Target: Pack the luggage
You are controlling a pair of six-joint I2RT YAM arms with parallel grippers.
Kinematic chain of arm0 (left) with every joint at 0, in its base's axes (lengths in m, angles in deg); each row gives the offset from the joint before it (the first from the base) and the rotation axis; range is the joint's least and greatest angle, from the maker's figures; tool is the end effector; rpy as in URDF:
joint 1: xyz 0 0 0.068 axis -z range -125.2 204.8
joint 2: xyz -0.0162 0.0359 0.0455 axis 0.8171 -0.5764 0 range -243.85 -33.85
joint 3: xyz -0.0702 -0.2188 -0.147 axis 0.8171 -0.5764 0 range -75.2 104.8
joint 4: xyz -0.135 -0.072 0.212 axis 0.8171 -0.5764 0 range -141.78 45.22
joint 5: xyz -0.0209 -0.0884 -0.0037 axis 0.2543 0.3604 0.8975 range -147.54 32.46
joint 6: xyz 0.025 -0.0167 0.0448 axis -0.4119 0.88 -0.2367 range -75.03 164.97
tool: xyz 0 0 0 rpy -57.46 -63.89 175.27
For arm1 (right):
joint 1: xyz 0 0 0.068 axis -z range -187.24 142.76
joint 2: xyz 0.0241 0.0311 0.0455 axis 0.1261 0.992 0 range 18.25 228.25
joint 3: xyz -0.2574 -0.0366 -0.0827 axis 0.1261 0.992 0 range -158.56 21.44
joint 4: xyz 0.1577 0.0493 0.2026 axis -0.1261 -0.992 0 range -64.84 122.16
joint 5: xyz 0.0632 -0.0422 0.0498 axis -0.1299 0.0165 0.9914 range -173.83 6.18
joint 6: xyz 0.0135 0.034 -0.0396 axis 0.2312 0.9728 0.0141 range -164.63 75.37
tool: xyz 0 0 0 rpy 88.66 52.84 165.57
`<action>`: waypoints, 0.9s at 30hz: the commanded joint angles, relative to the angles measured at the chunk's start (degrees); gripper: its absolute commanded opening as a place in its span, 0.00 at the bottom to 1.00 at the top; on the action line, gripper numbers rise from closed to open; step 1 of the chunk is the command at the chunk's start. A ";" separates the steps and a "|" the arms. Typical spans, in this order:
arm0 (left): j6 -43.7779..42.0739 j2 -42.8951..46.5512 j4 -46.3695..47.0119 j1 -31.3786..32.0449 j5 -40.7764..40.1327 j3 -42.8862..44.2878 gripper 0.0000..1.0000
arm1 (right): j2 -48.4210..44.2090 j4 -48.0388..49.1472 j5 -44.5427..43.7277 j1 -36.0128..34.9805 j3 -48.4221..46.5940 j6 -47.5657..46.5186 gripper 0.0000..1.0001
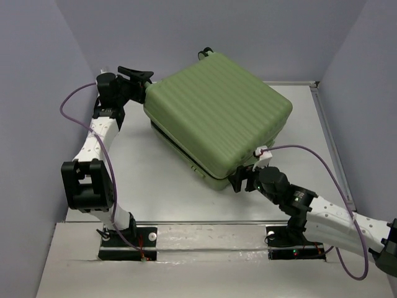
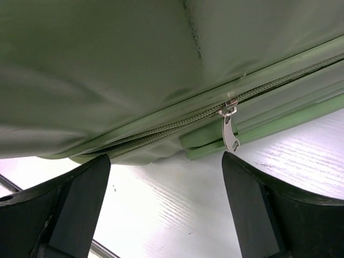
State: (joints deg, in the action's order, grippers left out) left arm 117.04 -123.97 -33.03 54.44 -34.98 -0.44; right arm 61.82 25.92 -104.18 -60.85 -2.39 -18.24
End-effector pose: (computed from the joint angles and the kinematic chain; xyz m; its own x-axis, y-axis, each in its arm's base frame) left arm 0.3795 -0.0112 0.3636 -0.3783 -0.8810 -0.2843 0.0561 0.2847 -0.9570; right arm 0.1144 0.1344 0.2221 -0.4859 0.0432 -0.8729 -0.3943 0.8805 0.2631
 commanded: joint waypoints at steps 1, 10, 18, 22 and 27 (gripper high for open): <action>-1.32 5.31 11.02 -1.92 6.35 -2.85 0.06 | -3.48 -0.35 -1.26 0.25 -1.04 -0.46 0.86; -4.83 6.10 11.46 -4.91 6.88 -11.92 0.07 | -6.57 -8.79 5.67 0.25 -3.06 3.05 0.73; -15.09 3.20 3.12 -6.05 3.46 -3.25 0.96 | -2.01 -2.91 9.54 0.25 -3.14 1.03 0.58; -29.06 9.06 -7.84 -6.58 -11.43 5.12 0.99 | 2.57 -2.73 8.94 0.25 -6.66 1.11 0.49; -32.36 26.11 -4.04 -5.10 -24.42 -13.63 0.99 | 1.96 -3.77 11.04 0.25 -8.16 2.43 0.43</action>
State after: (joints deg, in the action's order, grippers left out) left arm 91.38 -115.45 -39.87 47.84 -47.79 -2.12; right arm 64.84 19.76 -95.33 -60.85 -6.76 -16.36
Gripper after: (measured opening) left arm 0.990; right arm 0.430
